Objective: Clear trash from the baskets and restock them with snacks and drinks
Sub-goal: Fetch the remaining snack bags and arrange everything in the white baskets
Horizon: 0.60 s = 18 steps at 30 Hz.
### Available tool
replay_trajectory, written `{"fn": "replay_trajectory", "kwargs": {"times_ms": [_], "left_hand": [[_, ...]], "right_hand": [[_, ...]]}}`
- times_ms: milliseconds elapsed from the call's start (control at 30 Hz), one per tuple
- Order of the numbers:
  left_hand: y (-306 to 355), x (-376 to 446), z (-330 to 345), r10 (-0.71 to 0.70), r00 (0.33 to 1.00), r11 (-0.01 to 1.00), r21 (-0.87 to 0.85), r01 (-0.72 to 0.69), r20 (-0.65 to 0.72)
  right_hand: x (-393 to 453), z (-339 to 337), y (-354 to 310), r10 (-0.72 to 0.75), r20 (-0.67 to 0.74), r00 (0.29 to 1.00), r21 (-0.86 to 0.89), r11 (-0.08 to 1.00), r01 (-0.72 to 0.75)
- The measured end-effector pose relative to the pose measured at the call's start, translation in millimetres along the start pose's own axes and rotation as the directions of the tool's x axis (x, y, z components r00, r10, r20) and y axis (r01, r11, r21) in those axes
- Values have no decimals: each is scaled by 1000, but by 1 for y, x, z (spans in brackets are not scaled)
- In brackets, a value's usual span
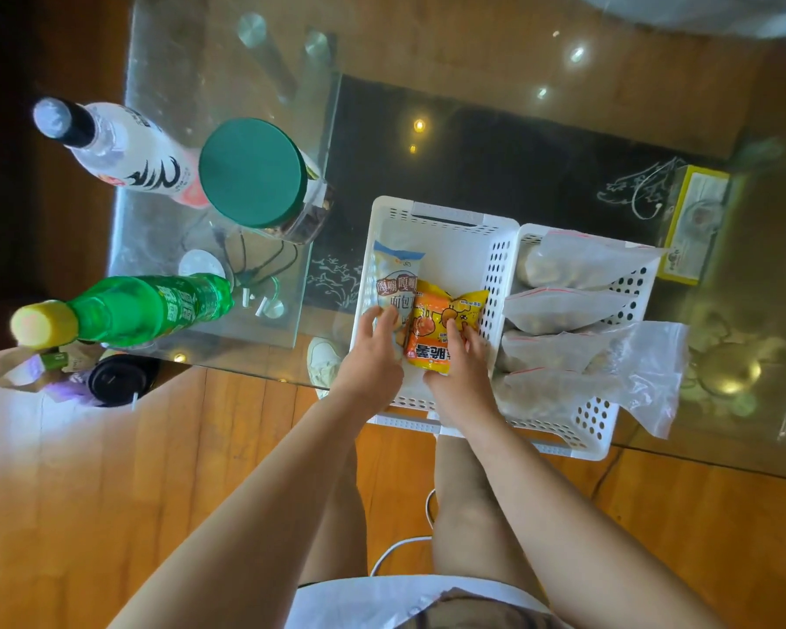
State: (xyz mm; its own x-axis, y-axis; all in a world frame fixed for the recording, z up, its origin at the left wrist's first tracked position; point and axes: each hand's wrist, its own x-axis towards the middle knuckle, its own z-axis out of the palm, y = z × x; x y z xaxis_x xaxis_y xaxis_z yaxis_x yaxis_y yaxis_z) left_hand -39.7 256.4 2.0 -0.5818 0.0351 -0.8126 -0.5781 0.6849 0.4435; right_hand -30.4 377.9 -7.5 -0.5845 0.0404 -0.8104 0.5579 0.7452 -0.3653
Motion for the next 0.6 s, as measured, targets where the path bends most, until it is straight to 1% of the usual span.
{"fn": "replay_trajectory", "kwargs": {"times_ms": [100, 133, 200, 267, 333, 433, 500, 533, 600], "left_hand": [[11, -14, -17, -7, 1000, 1000, -14, 7, 1], [16, -21, -26, 15, 1000, 1000, -11, -15, -26], [22, -40, -47, 99, 986, 995, -9, -101, -132], [23, -62, -72, 196, 941, 979, -2, -205, -277], [16, -82, -102, 255, 879, 959, -12, -284, -403], [-7, -109, -154, 308, 789, 924, -30, -381, -532], [-30, -122, -189, 330, 742, 916, 8, -401, -583], [-43, -127, -205, 331, 738, 922, 34, -387, -588], [-68, -131, -228, 322, 767, 940, 88, -331, -555]], "right_hand": [[-3, -17, -11, -21, 36, 999, -1, 1000, 21], [-6, -23, -16, -36, 37, 999, -1, 999, 36], [-11, -34, -30, -76, 37, 996, -17, 997, 76], [-16, -41, -47, -115, 23, 993, -43, 992, 116], [-20, -39, -68, -154, -21, 988, -41, 987, 154], [-30, -19, -106, -178, -75, 981, 61, 981, 183], [-37, -1, -133, -201, -118, 972, 82, 974, 212], [-38, 7, -147, -223, -154, 963, 75, 969, 236], [-37, 17, -176, -288, -247, 925, 29, 952, 304]]}}
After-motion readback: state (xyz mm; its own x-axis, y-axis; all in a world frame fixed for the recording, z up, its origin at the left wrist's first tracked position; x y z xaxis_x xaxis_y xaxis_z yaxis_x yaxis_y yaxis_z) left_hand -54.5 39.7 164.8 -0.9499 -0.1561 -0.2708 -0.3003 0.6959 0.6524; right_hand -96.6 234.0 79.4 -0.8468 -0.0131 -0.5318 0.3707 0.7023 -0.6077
